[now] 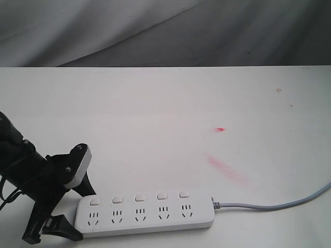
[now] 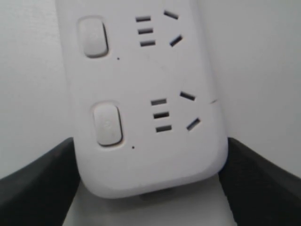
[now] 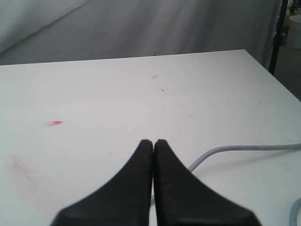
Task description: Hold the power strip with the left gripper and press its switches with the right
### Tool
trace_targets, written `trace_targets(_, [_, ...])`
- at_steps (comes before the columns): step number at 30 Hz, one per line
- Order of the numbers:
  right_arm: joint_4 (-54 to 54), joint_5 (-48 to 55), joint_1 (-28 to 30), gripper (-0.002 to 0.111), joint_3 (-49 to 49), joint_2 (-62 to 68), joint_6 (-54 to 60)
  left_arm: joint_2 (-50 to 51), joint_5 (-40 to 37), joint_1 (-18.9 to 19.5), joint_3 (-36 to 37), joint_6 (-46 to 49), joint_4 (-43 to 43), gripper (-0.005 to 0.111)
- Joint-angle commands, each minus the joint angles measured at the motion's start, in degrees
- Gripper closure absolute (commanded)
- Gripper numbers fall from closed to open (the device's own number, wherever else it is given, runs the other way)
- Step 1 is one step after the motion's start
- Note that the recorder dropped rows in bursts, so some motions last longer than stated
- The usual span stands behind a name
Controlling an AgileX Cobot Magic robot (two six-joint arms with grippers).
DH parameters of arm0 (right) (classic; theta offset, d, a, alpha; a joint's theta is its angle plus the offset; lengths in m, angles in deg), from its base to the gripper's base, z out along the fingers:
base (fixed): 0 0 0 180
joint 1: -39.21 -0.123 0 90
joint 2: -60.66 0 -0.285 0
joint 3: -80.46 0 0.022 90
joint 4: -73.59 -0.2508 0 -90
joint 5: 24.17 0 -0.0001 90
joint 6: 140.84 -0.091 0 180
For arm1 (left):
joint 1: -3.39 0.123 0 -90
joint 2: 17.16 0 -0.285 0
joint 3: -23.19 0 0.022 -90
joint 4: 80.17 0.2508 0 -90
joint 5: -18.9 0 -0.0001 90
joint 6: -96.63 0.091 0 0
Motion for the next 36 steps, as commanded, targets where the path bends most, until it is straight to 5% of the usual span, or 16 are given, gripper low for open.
trace_targets(1, [0.0,-0.3,0.4,0.108,0.2,-0.3,-0.1,0.1,1.7,-0.3,0.3,0.0,2.5,0.064])
trace_targets(9, [3.0,-1.5,0.4,0.108,0.2,-0.3,0.3,0.1,1.9,-0.3,0.3,0.0,2.5,0.064])
trace_targets(19, [-25.4,-58.5,0.4,0.108,0.2,-0.3,-5.5,0.1,1.9,-0.3,0.3,0.0,2.5,0.064])
trace_targets(21, [-25.4,-53.5,0.4,0.108,-0.9,-0.3,-6.5,0.1,1.9,-0.3,0.3,0.0,2.5,0.064])
trace_targets(24, [-25.4,-33.1,0.4,0.108,-6.9,-0.3,-1.2,0.1,1.9,-0.3,0.3,0.0,2.5,0.064])
trace_targets(36, [-20.5,-10.5,0.4,0.108,-33.5,33.5,11.3,0.1,1.9,-0.3,0.3,0.0,2.5,0.064])
